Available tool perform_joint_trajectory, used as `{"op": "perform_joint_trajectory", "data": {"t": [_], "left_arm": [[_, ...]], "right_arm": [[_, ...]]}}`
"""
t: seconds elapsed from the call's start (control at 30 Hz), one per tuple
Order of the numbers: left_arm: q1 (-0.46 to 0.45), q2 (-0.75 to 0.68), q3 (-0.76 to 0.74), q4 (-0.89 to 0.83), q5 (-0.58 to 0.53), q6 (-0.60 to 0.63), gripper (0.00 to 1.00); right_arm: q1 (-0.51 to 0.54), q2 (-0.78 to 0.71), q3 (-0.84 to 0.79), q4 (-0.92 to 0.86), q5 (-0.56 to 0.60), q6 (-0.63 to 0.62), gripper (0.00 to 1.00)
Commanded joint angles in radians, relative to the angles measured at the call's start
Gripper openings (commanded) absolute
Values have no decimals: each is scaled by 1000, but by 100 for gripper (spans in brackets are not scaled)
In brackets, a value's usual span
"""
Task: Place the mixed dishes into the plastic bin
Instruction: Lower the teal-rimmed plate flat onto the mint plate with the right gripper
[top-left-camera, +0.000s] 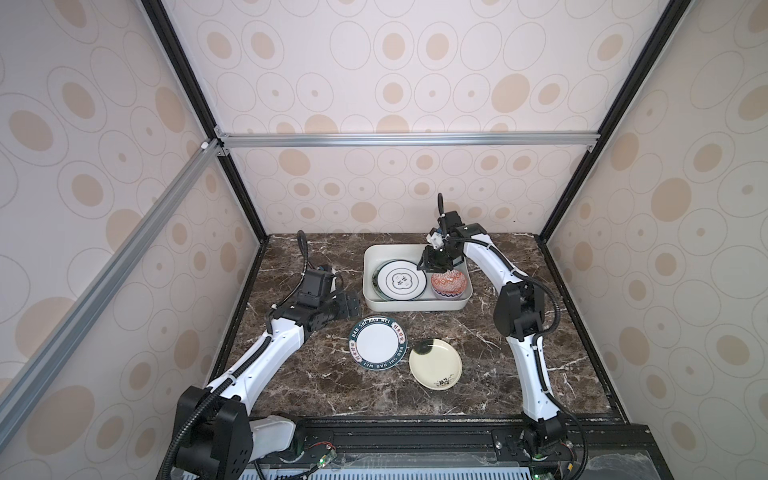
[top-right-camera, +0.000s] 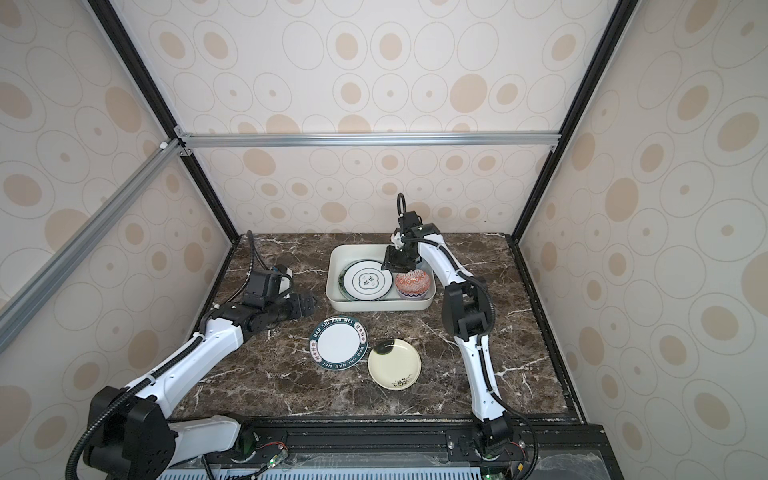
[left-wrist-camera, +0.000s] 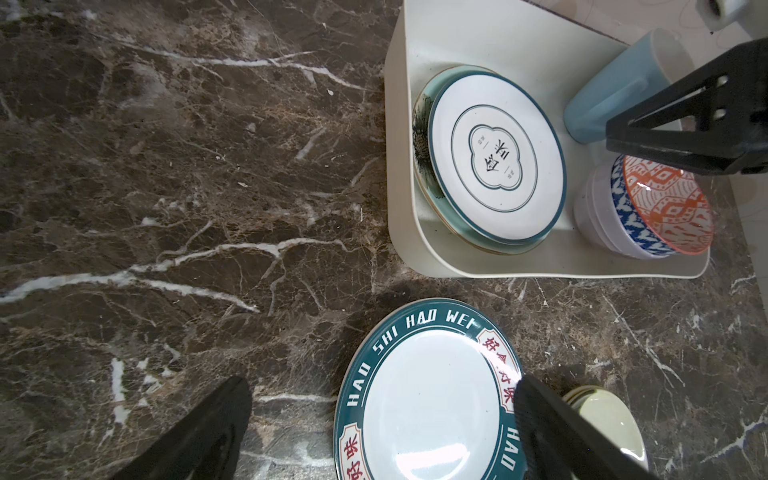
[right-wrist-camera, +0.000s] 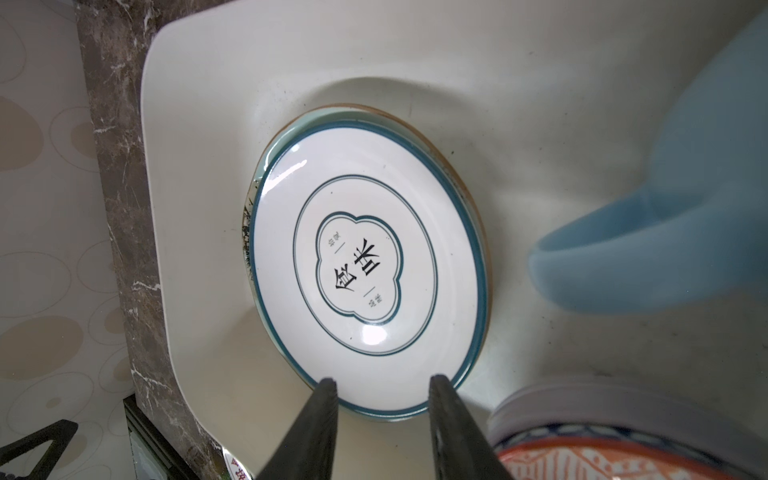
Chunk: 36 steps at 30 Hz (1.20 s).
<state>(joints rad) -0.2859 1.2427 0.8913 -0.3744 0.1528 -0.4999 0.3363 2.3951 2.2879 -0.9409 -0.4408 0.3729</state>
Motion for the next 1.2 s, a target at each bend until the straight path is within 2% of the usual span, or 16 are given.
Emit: {"op": "perform_joint_trajectory", "data": {"t": [0.0, 0.07, 0.2, 0.4, 0.47, 0.63, 0.77, 0.93, 1.17], "left_arm": [[9, -33, -17, 6, 3, 8, 99], [10, -48, -45, 12, 4, 2, 98], [9, -94, -128, 27, 7, -26, 84], [10, -178, -278, 65, 45, -100, 43], [8, -206, -329, 77, 44, -123, 37], [-17, -260, -409, 110, 41, -180, 36], [-36, -256, -425, 119, 20, -194, 36], [-58, -230, -445, 156, 11, -215, 36], [-82, -174, -453, 188, 2, -220, 28]], "right_arm": [[4, -94, -30, -30, 3, -16, 39], [12, -133, -59, -27, 14, -20, 38], [50, -221, -126, -34, 46, -44, 33], [142, -381, -343, 15, 54, -53, 23], [177, -434, -442, 52, 50, -45, 22], [270, -507, -638, 123, 51, -23, 21], [294, -530, -759, 206, 31, 19, 21], [302, -517, -826, 243, 21, 27, 22], [302, -504, -864, 278, 8, 37, 22]]}}
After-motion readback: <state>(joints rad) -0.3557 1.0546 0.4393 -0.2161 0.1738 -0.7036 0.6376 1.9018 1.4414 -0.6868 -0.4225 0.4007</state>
